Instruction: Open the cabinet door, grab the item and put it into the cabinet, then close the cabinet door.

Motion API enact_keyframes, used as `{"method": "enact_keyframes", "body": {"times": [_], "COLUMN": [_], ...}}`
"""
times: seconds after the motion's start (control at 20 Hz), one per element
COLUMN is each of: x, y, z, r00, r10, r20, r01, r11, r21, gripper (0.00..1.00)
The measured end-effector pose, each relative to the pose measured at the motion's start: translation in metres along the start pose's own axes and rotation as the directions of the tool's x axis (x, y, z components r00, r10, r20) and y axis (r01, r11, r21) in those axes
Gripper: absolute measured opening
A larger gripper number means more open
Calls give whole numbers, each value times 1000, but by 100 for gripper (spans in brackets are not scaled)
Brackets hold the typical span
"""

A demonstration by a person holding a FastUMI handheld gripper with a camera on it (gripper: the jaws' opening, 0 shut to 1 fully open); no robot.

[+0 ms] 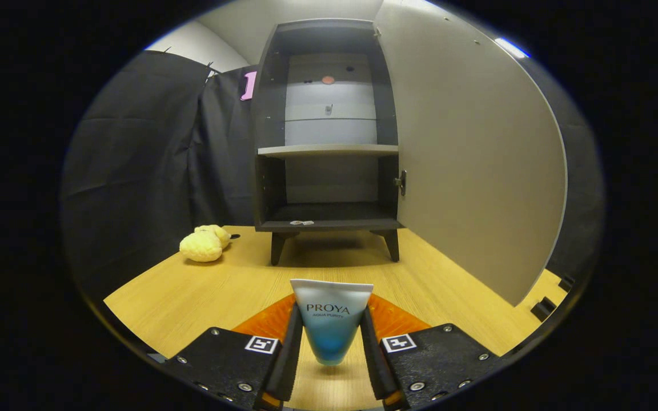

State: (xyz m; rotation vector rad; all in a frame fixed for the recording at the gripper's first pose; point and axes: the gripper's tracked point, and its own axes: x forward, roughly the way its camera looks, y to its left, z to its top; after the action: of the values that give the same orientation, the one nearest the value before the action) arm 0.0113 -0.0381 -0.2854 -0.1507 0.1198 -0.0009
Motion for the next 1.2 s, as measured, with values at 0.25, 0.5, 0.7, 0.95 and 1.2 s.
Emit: {"method": "enact_keyframes", "body": {"times": [0.25, 0.5, 0.7, 0.95, 1.2], "x": [12, 27, 52, 96, 145], "y": [4, 6, 6, 5, 20], "z": [46, 108, 171, 247, 301], "r00": [1000, 999, 998, 991, 979], "r10": [20, 33, 57, 99, 156], "r20": [-13, -1, 32, 88, 128], "r01": [-20, -33, -56, -94, -147], "r11": [1000, 999, 998, 994, 986], "r21": [6, -11, -29, -60, -82], "gripper": [52, 52, 52, 52, 52]}}
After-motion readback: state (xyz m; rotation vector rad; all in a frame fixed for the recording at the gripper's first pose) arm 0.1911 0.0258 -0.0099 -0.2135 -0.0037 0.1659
